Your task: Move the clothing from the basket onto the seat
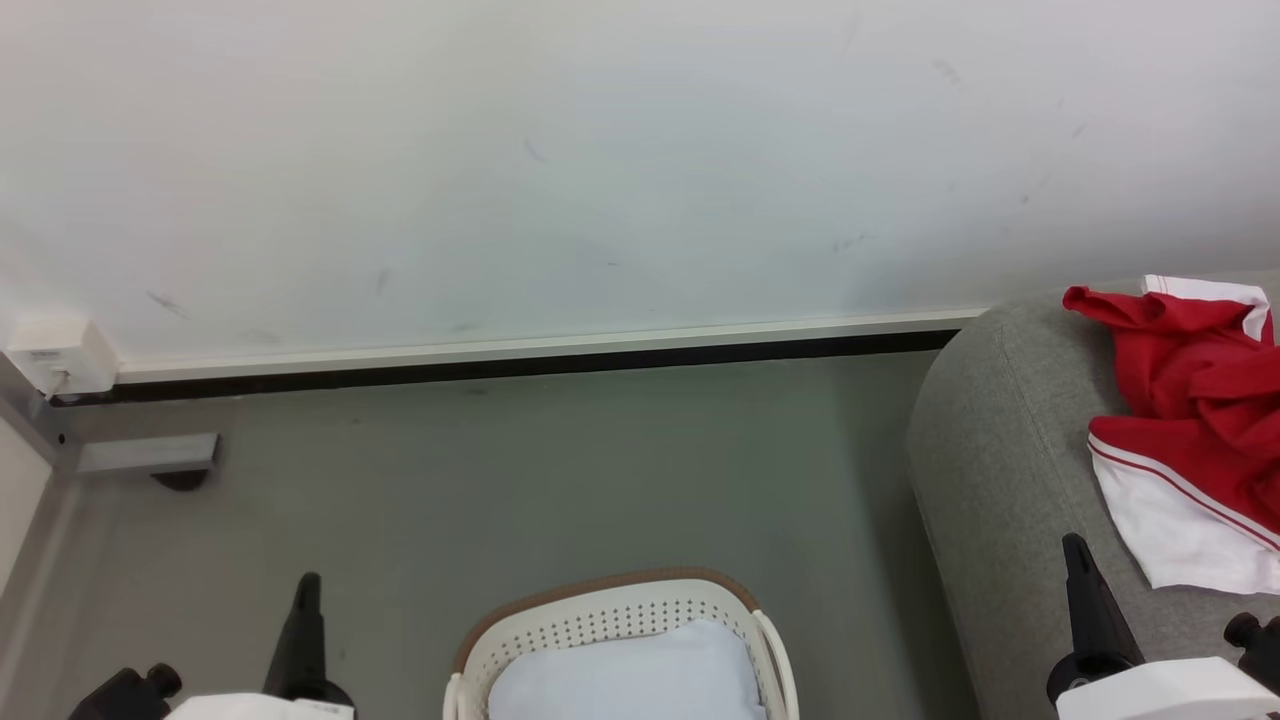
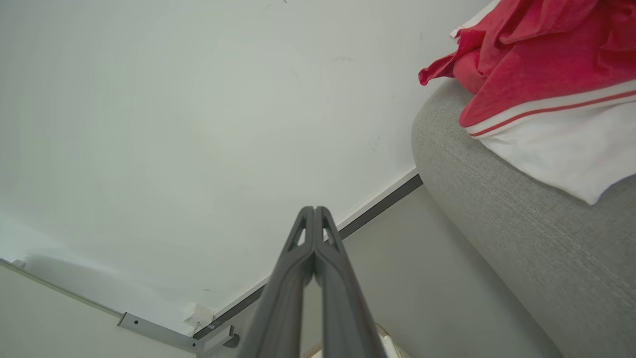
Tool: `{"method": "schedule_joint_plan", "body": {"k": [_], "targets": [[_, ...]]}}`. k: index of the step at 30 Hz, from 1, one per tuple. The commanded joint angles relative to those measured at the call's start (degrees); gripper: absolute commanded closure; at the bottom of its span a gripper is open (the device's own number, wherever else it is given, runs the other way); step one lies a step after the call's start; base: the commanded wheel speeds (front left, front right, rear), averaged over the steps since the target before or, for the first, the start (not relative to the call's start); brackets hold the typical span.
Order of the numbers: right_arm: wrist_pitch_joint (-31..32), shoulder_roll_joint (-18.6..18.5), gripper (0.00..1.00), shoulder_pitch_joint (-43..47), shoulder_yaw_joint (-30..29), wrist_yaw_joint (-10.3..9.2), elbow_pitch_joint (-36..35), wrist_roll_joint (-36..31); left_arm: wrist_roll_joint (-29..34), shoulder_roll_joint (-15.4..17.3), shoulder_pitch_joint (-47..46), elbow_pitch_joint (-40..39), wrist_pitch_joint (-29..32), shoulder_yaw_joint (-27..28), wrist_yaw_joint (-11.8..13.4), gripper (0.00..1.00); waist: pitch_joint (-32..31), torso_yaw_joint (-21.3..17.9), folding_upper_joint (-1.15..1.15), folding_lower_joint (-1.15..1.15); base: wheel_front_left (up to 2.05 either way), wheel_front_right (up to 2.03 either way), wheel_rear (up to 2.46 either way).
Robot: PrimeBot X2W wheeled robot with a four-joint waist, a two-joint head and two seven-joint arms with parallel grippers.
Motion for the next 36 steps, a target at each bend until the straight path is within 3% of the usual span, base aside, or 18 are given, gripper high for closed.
{"method": "schedule_joint_plan", "body": {"k": [1,36], "targets": [[0.4,0.0,1.00,-0.7,-0.6,-0.05,-1.0,1.7,-2.1,0.4,-1.3,-0.7,0.5,0.4,-0.2,1.00,0.0,0.0,0.00,0.00,0.00,0.00,0.00],[6.1,0.6,1.00,-0.4,-5.6,-0.09,-1.8,20.8,-23.6,0.6,-2.3,-0.9,6.3,0.9,-0.4,1.00,-0.4,1.3,0.00,0.00,0.00,0.00,0.00]]}}
